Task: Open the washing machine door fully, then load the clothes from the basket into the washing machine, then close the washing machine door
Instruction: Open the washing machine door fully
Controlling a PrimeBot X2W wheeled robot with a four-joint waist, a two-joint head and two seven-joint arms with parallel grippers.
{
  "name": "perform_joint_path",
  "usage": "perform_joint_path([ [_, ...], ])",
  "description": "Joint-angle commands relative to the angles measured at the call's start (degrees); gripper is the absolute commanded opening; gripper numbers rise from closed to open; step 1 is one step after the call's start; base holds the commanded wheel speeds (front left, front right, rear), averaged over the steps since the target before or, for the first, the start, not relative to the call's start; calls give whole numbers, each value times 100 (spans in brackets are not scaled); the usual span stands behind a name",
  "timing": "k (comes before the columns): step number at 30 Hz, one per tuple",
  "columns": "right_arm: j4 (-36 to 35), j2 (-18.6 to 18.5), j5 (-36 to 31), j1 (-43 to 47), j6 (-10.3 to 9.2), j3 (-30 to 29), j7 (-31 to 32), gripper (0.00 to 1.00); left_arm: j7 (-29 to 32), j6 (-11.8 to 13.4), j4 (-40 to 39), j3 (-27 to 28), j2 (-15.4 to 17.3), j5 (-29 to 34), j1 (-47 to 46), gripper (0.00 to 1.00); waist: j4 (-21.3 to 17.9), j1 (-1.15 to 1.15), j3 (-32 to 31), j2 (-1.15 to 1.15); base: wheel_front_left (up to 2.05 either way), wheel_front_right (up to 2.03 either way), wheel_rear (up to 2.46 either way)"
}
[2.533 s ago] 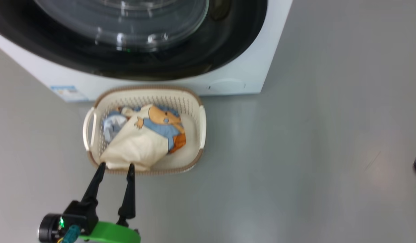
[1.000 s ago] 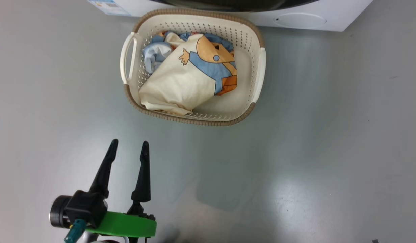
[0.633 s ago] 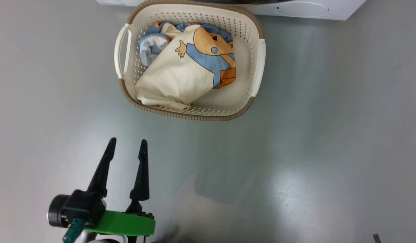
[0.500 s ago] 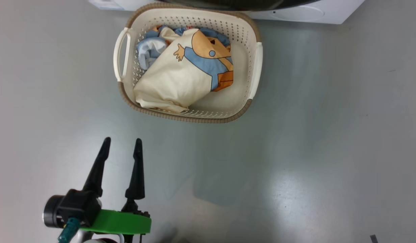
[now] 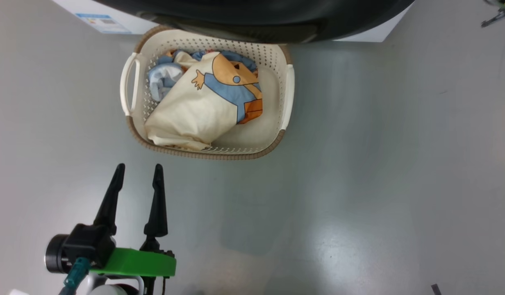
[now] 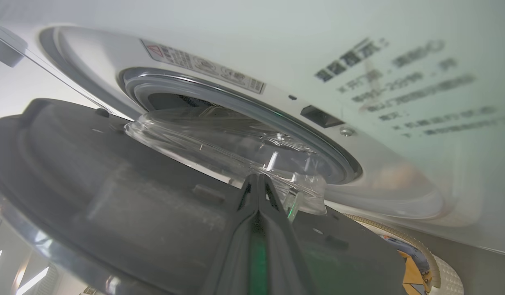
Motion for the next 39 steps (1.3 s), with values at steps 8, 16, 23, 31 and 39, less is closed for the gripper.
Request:
perform_joint_path([
  [8, -453, 503, -70, 400, 19, 610, 159, 0, -36, -42, 16, 302, 98, 10, -146, 100, -271, 0, -252, 0, 0, 0, 0],
  [16, -717, 727, 34, 815, 19, 1058, 283, 0, -36, -70, 130, 335, 98, -13, -171, 100, -400, 0, -559, 0, 0, 0, 0],
  [23, -866, 909, 108, 1252, 19, 1422, 397, 0, -36, -111, 198, 422, 98, -40, -141, 100, -375, 0, -944, 0, 0, 0, 0],
  [31, -960, 1106, 173, 1679, 19, 1666, 400, 0, -36, -97, 260, 426, 98, -153, -11, 100, -227, 0, -1384, 0, 0, 0, 0],
  [39, -1044, 1394, 203, 2166, 19, 1989, 413, 0, -36, -110, 415, 269, 98, -248, 134, 100, -31, 0, -1874, 0, 0, 0, 0],
])
